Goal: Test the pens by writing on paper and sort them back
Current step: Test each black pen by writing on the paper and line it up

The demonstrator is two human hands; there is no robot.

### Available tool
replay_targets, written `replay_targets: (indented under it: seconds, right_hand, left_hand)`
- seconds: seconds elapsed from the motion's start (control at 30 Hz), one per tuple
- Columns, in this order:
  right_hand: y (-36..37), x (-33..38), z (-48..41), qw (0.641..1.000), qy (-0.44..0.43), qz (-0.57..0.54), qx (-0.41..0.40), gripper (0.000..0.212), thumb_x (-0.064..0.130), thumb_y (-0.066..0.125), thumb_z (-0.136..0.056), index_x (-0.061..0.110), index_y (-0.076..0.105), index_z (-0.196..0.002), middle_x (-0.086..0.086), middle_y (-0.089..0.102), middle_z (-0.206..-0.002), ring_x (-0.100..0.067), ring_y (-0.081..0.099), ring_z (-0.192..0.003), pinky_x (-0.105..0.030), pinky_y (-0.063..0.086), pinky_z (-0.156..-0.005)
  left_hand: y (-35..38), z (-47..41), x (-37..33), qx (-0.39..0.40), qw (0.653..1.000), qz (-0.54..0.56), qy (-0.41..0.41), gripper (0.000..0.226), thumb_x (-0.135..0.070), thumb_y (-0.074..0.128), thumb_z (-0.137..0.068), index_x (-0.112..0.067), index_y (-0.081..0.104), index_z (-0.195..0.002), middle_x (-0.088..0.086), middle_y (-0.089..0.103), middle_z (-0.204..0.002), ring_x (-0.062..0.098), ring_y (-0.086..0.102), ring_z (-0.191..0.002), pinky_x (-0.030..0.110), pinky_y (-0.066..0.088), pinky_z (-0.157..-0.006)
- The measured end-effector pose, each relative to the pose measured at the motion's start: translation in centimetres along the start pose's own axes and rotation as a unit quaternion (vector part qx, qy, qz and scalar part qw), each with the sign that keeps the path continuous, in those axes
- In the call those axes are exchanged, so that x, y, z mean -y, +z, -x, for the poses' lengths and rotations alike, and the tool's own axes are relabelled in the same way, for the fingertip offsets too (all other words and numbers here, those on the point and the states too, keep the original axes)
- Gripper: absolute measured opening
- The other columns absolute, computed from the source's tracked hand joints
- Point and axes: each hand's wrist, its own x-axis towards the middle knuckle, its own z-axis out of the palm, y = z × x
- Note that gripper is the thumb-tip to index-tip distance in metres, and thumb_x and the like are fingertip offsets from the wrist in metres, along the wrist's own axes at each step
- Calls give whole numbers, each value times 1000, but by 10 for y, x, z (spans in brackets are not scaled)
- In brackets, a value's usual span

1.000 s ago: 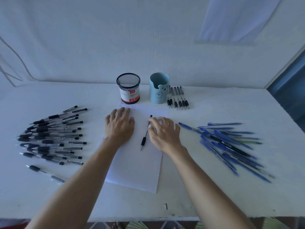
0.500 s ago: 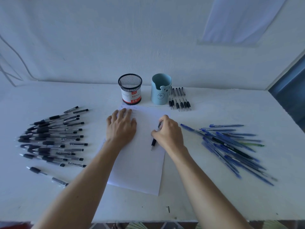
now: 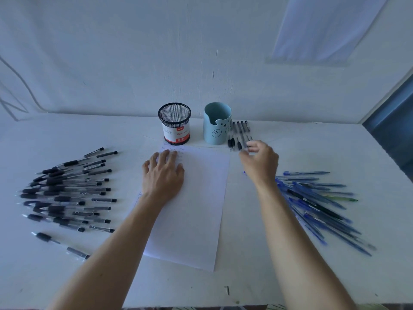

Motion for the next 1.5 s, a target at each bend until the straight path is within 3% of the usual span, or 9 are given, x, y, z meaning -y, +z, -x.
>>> replay_targets:
  seconds: [0.13, 0.3, 0.73, 0.93, 1.03, 1.17, 1.3, 1.4, 1.5]
  right_hand:
    - [-6, -20, -45, 999, 19, 5, -41, 29, 6, 62, -89, 7, 70, -117, -7, 73, -110, -22, 68, -101, -20, 43, -84]
    - [4, -33, -90, 999, 20, 39, -19, 28, 7, 60, -92, 4, 69, -118, -13, 72, -115, -27, 66, -110, -25, 45, -94]
    - [27, -31, -115, 995, 40, 68, 58, 27, 10, 54, -95, 3, 71, -115, -16, 70, -118, -32, 61, -115, -26, 45, -92]
    - [29, -28, -109, 994, 57, 59, 74, 39, 18, 57, -93, 2, 60, -129, -15, 63, -127, -32, 56, -121, -33, 44, -99]
    - [28, -22, -96, 994, 31, 104, 31, 38, 25, 57, -92, 10, 59, -126, -10, 59, -129, -33, 52, -120, -40, 44, -97]
    - [33, -4, -48, 994, -38, 89, -41, 20, 21, 57, -86, 17, 66, -103, -5, 65, -106, -31, 57, -100, -38, 44, -83]
    - [48, -2, 14, 985, -157, 68, 21, 23, 24, 52, -77, 19, 70, -90, -2, 68, -91, -31, 61, -90, -37, 43, -77]
    - [58, -10, 51, 961, -223, 117, 112, 36, 34, 47, -80, 22, 74, -101, -1, 67, -106, -26, 61, -105, -39, 44, -87]
    - [63, -20, 75, 945, -247, 174, 124, 49, 44, 38, -82, 25, 71, -114, -4, 64, -125, -29, 54, -126, -46, 41, -100]
  left_hand:
    - [1, -1, 0, -2, 1000, -3, -2, 47, -39, 38, -99, -24, 42, -144, -3, 40, -152, 26, 27, -143, 43, 20, -116]
    - [2, -1, 1, -8, 1000, -7, 2, 46, -38, 40, -98, -24, 44, -142, -2, 43, -149, 26, 30, -141, 43, 22, -113]
    - [3, -2, 1, -6, 1000, -14, -5, 58, -46, 28, -90, -25, 45, -141, -2, 43, -149, 27, 31, -140, 44, 23, -113]
    - [3, -1, 1, -9, 1000, -14, -3, 56, -46, 29, -91, -25, 45, -141, -2, 44, -148, 26, 32, -140, 44, 23, -113]
    - [3, -1, 2, -10, 1000, -13, -3, 52, -44, 33, -94, -24, 45, -141, -2, 44, -148, 27, 32, -140, 44, 23, -113]
    - [3, -1, 1, -15, 1000, -2, -3, 48, -41, 38, -97, -23, 46, -141, -1, 45, -148, 26, 32, -140, 44, 23, -113]
    - [2, 1, 2, -17, 1000, 14, 3, 46, -36, 44, -99, -22, 46, -143, -2, 44, -150, 27, 30, -142, 44, 21, -115]
    - [0, 2, 3, -11, 999, 44, -1, 48, -36, 41, -99, -21, 46, -144, -2, 43, -153, 25, 29, -145, 41, 18, -117]
    - [-9, 2, 3, -21, 987, 154, -39, 59, -37, 32, -87, -18, 55, -138, 3, 54, -144, 23, 40, -139, 38, 23, -115]
